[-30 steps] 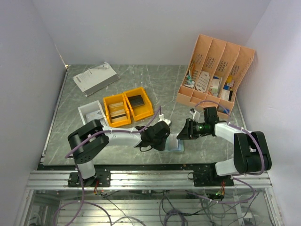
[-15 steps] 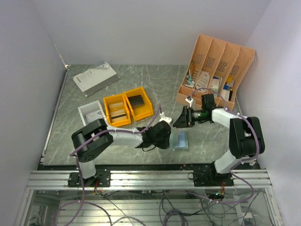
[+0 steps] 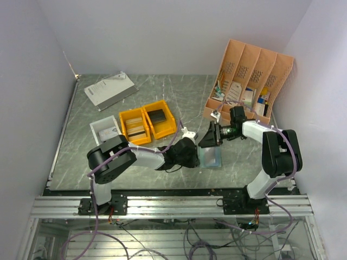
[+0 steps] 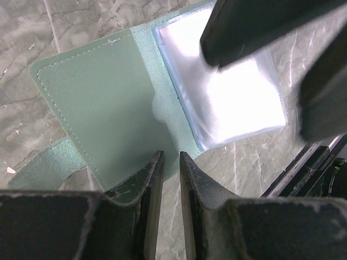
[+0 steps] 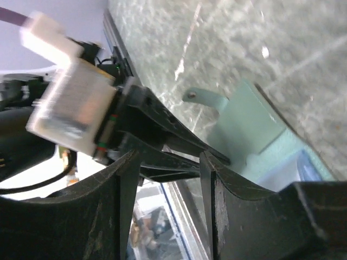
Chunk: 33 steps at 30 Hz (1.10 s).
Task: Put the credit cards into the card holder
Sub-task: Open the card holder at the center of the board.
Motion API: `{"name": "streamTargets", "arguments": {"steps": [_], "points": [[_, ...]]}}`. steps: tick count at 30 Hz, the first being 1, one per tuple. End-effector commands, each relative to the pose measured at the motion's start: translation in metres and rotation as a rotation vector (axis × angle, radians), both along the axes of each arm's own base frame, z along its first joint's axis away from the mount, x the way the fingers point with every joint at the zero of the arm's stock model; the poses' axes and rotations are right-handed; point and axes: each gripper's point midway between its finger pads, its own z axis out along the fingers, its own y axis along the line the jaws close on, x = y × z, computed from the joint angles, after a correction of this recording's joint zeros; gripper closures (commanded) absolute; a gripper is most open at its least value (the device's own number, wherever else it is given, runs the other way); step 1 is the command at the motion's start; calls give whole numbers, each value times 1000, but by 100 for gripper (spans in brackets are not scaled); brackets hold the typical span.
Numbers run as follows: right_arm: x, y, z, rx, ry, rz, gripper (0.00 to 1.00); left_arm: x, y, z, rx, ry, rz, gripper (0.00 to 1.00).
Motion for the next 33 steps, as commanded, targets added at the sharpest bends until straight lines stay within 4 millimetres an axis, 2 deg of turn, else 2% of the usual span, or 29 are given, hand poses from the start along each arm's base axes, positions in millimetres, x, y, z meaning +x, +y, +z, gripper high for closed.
{"name": "streamTargets", "arguments": {"steps": [1, 4, 6, 8, 10, 11, 13, 16, 20, 23, 33], "points": [[18, -6, 45, 69, -136, 30, 51, 4, 6, 4, -22, -4, 16, 69], [36, -45, 33, -44, -165, -187, 50, 1, 6, 8, -41, -3, 8, 69], [33, -70, 14, -151, -150, -310, 54, 1, 3, 11, -51, -4, 0, 70], [29, -86, 3, -266, -159, -384, 68, 1, 1, 13, -55, -7, -8, 70], [29, -93, 6, -315, -192, -420, 96, 2, -1, 15, -55, -10, -13, 70], [30, -96, 7, -332, -203, -432, 100, 2, -2, 15, -54, -9, -13, 70], [28, -100, 1, -369, -181, -439, 100, 2, -2, 14, -55, -8, -15, 70], [23, -108, -22, -431, -91, -438, 100, 1, -2, 13, -60, 0, -17, 70], [12, -105, -48, -439, 26, -407, 100, -2, -1, 13, -66, 6, -16, 70], [9, -94, -55, -437, 44, -353, 100, -2, 1, 14, -62, 3, -18, 70], [0, -48, -38, -353, -46, -197, 100, -5, -7, 17, -102, 11, -44, 70]]}}
